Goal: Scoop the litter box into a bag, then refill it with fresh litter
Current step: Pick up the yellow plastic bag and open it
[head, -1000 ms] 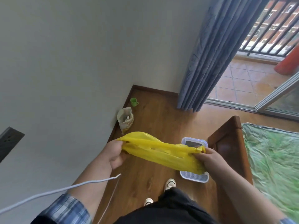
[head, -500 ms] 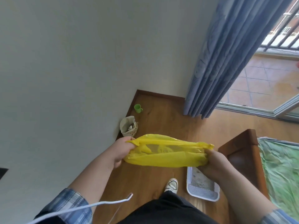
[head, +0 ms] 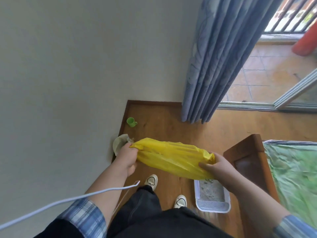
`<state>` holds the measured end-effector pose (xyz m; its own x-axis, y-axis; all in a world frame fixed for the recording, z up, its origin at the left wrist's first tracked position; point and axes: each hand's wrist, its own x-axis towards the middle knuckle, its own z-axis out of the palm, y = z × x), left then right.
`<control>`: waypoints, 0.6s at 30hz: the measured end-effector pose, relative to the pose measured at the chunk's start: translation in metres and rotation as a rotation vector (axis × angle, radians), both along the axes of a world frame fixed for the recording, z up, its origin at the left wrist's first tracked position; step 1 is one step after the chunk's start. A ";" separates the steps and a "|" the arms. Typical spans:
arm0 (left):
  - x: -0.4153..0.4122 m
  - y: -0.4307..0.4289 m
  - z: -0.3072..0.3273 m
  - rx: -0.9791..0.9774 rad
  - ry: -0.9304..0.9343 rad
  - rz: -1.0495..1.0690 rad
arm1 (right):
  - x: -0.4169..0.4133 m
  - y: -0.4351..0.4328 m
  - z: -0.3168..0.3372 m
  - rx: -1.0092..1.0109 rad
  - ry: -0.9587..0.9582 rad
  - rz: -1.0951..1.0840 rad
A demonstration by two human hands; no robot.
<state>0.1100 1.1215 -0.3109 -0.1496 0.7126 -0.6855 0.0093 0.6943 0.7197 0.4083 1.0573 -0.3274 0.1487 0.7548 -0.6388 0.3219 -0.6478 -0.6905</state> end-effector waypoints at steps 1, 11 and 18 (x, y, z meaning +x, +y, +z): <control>0.015 0.010 0.011 -0.012 -0.027 -0.004 | 0.004 0.001 -0.009 0.012 -0.128 0.007; 0.092 0.128 -0.012 -0.123 -0.053 -0.687 | 0.009 -0.004 0.002 0.140 0.563 -0.941; 0.138 0.157 -0.060 0.088 0.313 -1.337 | -0.026 -0.019 -0.017 0.012 0.696 -1.578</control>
<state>0.2483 1.2785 -0.3709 0.5394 0.4737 -0.6961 0.7964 -0.0187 0.6045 0.3818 1.0387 -0.3440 0.4120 0.1686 -0.8955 -0.9074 -0.0133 -0.4200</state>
